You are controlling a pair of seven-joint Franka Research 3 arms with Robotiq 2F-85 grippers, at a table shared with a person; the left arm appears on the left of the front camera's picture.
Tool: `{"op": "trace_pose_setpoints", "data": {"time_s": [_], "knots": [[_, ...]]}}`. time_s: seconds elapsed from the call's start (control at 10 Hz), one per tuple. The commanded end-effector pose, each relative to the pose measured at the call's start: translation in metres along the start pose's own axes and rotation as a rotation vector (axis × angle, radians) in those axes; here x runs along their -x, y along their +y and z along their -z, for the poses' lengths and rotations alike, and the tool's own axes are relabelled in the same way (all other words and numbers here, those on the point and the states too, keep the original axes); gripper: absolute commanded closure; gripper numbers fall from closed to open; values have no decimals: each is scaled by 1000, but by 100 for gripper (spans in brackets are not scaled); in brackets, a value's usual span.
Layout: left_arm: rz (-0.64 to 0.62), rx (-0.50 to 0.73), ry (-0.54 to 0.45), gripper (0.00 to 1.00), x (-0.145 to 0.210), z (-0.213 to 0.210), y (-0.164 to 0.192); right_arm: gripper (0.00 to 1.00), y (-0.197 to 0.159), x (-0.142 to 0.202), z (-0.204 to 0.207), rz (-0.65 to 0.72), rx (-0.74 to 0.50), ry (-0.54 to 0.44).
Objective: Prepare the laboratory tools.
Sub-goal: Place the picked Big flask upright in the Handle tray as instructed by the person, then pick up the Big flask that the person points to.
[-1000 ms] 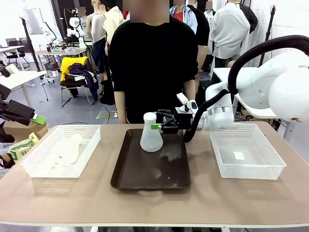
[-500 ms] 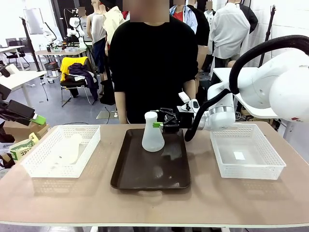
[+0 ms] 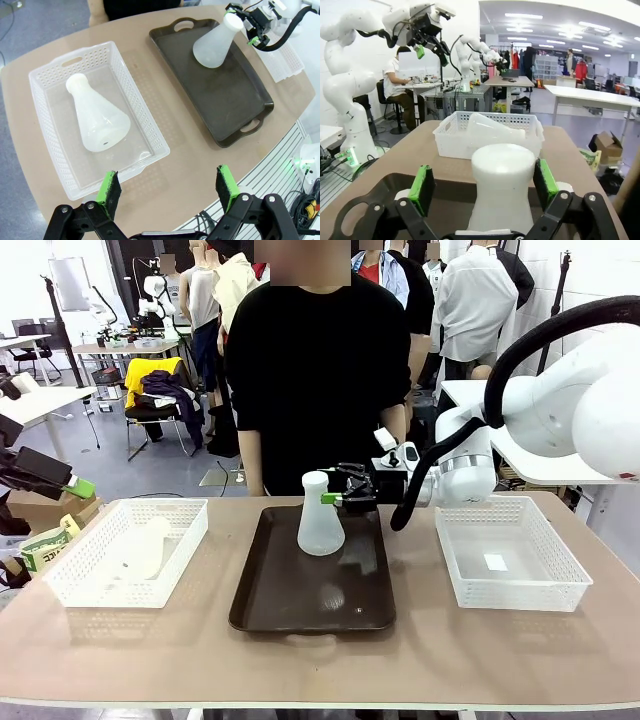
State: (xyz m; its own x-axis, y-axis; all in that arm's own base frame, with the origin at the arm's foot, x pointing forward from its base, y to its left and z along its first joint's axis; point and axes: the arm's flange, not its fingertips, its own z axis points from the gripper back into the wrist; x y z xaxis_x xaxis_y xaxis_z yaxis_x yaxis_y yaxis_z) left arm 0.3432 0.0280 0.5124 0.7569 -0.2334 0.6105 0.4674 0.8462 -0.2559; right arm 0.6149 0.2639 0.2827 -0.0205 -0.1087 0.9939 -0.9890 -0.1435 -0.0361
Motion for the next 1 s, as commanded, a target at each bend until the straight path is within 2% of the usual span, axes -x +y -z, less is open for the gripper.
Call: {"op": "trace_pose_setpoints", "data": {"time_s": [0.0, 0.1, 0.2, 0.9], "knots": [[12, 5, 0, 0, 1, -1, 2, 0, 14, -14, -6, 10, 94, 36], [12, 5, 0, 0, 1, -1, 2, 0, 16, -18, -9, 23, 131, 70], [12, 5, 0, 0, 1, -1, 2, 0, 3, -5, -5, 0, 26, 20], [12, 5, 0, 0, 1, -1, 2, 0, 3, -5, -5, 0, 26, 20]]}}
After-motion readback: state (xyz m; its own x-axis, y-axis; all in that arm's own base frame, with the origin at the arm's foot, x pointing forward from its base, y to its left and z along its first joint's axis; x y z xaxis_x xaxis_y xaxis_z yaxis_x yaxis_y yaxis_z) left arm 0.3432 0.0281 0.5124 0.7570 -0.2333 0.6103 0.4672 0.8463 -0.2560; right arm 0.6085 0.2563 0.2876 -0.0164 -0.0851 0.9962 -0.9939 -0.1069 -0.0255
